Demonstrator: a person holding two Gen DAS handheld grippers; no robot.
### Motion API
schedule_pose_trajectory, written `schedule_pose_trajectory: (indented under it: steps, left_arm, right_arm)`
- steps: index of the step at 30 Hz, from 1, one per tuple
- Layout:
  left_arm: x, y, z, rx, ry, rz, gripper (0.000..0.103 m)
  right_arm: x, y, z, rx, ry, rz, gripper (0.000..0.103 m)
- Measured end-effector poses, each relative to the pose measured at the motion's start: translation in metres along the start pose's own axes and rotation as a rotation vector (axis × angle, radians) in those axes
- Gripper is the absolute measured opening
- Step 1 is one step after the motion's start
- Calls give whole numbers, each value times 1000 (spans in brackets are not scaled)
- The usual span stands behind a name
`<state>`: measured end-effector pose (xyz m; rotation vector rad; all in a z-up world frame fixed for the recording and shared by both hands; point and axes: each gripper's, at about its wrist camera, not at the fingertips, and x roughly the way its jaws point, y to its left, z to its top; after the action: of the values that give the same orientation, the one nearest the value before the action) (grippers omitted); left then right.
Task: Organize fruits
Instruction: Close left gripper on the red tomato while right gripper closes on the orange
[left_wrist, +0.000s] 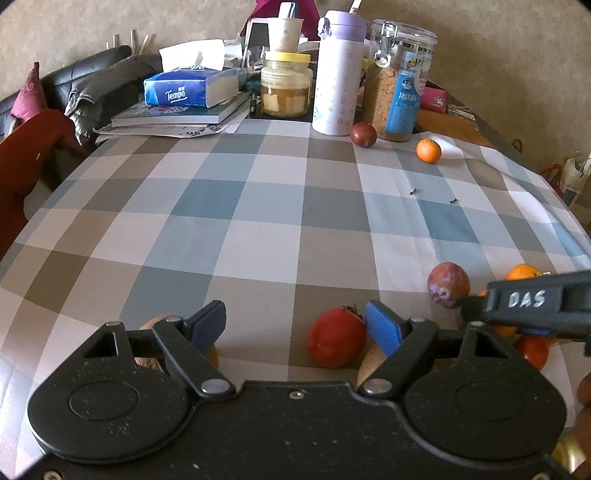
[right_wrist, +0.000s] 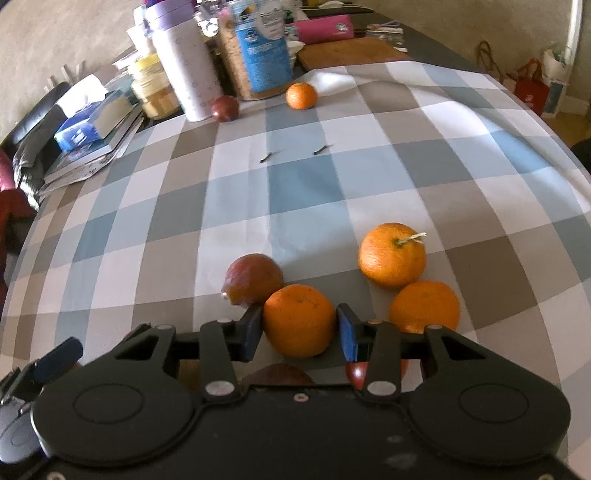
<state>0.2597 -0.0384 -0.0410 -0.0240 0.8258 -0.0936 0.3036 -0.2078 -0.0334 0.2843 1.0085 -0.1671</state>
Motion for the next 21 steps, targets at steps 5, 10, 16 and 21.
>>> schedule_pose_trajectory:
  steps: [5,10,16,21]
  left_arm:
    - [0,0,-1,-2,-4,-4,83]
    - [3,-2,0,-4,15,-20,83]
    - [4,-7,0,9,24,-48,84]
    - [4,-7,0,9,21,-52,84]
  right_arm:
    - [-8,-12,3,54,-25,30,43]
    - [-11,-14,4,61,-46,13,43]
    - [-14,-16,4,70,-53,36,43]
    - [-17,-22,3,95,-65,37,43]
